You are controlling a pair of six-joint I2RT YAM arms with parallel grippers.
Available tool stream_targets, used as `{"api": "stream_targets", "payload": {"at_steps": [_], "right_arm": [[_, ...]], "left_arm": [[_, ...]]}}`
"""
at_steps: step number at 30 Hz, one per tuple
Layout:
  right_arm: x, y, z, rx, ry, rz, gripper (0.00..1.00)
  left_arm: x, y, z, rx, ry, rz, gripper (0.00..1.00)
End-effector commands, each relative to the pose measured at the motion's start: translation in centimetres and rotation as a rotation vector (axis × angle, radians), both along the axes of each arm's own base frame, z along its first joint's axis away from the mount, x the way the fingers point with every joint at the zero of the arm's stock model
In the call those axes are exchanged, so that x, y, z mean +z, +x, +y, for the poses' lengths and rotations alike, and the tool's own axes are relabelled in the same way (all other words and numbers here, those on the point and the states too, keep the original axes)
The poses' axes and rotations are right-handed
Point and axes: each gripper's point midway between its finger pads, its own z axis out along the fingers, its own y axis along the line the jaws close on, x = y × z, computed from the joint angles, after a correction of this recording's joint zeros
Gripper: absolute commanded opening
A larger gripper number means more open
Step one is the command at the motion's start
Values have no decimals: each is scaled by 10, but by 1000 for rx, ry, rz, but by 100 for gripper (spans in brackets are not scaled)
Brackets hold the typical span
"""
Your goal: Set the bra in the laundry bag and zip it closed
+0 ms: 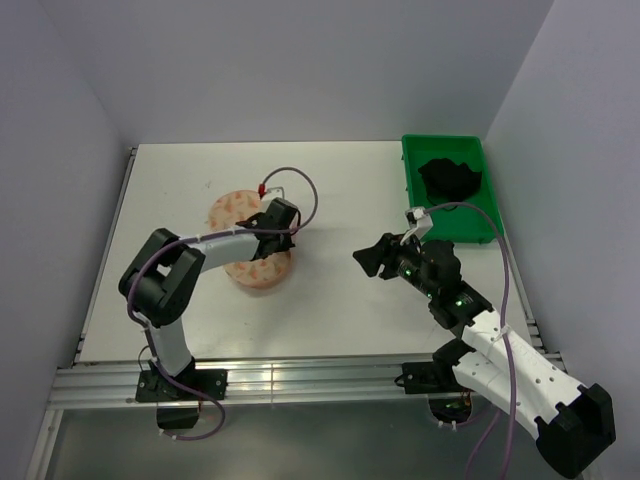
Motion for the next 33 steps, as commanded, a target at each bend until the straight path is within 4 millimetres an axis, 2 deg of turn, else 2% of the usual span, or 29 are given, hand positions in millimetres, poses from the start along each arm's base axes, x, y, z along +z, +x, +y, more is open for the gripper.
{"api": "stream_targets", "payload": {"at_steps": [1,4,7,11,13,15,16,18,19,20,21,22,23,24,25,27,29,30,31,33], "right_arm": [[20,13,-5,-65,21,-54,61],[21,17,-9,-103,24,-54,61],[18,19,-10,-127,40,-37,61],[5,26,-6,-136,28,20,62],[-4,31,2,-121,5,60,64],[-5,35,10,-115,8,65,67],[-11,38,17,-115,-6,85,69],[-13,42,30,-104,13,99,72],[-26,44,42,-87,1,134,74],[-29,46,48,-83,6,148,75],[-23,52,57,-83,42,145,75],[-38,56,64,-82,29,177,74],[-38,60,70,-90,32,171,73],[-41,66,71,-121,27,175,72],[-48,75,73,-148,8,186,69],[-55,86,71,-198,-21,189,67],[-67,98,68,-244,-79,199,66],[-66,106,66,-276,-97,189,66],[-76,110,62,-296,-134,201,66],[-78,120,61,-310,-165,195,68]], "left_arm": [[17,-6,-52,-117,-156,-22,0],[34,-18,-70,-153,-242,-46,0],[54,-24,-78,-173,-322,-89,0],[84,-25,-70,-144,-374,-165,0],[114,-23,-64,-129,-429,-229,0],[144,-25,-55,-116,-471,-297,0],[151,-26,-50,-103,-475,-316,0],[170,-29,-30,-53,-468,-374,0],[172,-29,-18,-23,-457,-388,0],[171,-31,-6,8,-438,-389,0],[178,-36,12,47,-429,-423,0],[179,-35,30,93,-413,-438,0],[179,-37,44,126,-401,-448,0],[174,-45,67,188,-358,-443,0],[171,-45,89,247,-328,-445,0],[164,-57,117,316,-286,-434,0],[160,-64,134,376,-258,-436,0],[154,-72,140,400,-250,-423,0],[152,-76,149,440,-228,-428,0],[142,-86,160,501,-223,-416,0]]}}
